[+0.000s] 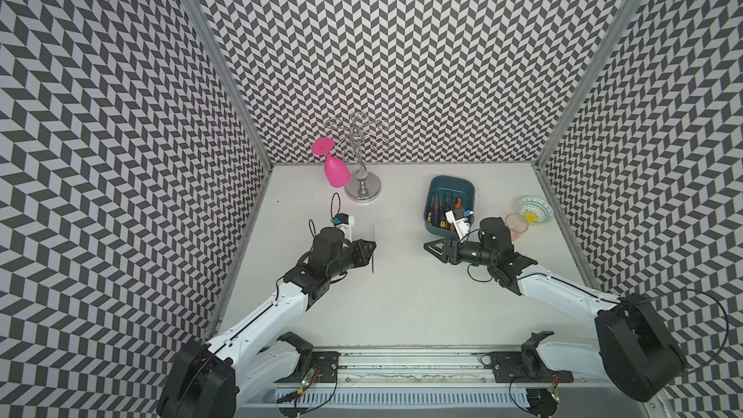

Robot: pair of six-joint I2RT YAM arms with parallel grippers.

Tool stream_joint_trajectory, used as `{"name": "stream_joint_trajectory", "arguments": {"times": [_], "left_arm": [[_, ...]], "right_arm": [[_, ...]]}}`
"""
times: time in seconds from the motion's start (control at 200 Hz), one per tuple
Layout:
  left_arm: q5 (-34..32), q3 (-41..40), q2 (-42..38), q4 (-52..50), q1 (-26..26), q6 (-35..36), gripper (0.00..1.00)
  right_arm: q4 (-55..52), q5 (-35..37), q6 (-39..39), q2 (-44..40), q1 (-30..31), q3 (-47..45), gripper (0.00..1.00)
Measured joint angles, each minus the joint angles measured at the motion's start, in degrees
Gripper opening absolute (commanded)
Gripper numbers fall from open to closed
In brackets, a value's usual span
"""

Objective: Put the screwdriver on the desktop into the storage box
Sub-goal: Pick up the screwdriver from the center of the board.

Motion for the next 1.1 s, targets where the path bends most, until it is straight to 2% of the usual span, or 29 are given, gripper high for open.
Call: {"name": "stream_joint_trajectory", "arguments": {"times": [0.33, 0.721, 0.886, 1.101], "left_arm": [[7.4, -3.2, -4.3, 7.7, -4.4, 0.9, 0.04], [8.7, -4.1, -4.3, 13.8, -9.7, 0.7, 0.04], [8.5, -4.1, -3.2, 15.5, -11.7, 0.7, 0.04], [7.7, -4.1, -2.1, 16.6, -13.2, 0.7, 0.04]], "right_arm": [[9.1, -6.0, 5.4, 3.4, 5.1, 2.4, 0.51], [16.0, -8.3, 9.7, 5.0, 7.8, 4.5, 0.54], [17.4, -8.6, 10.9, 5.7, 8.3, 5.1, 0.52], [18.5, -9.0, 11.9, 6.1, 8.3, 5.2, 0.41]]}}
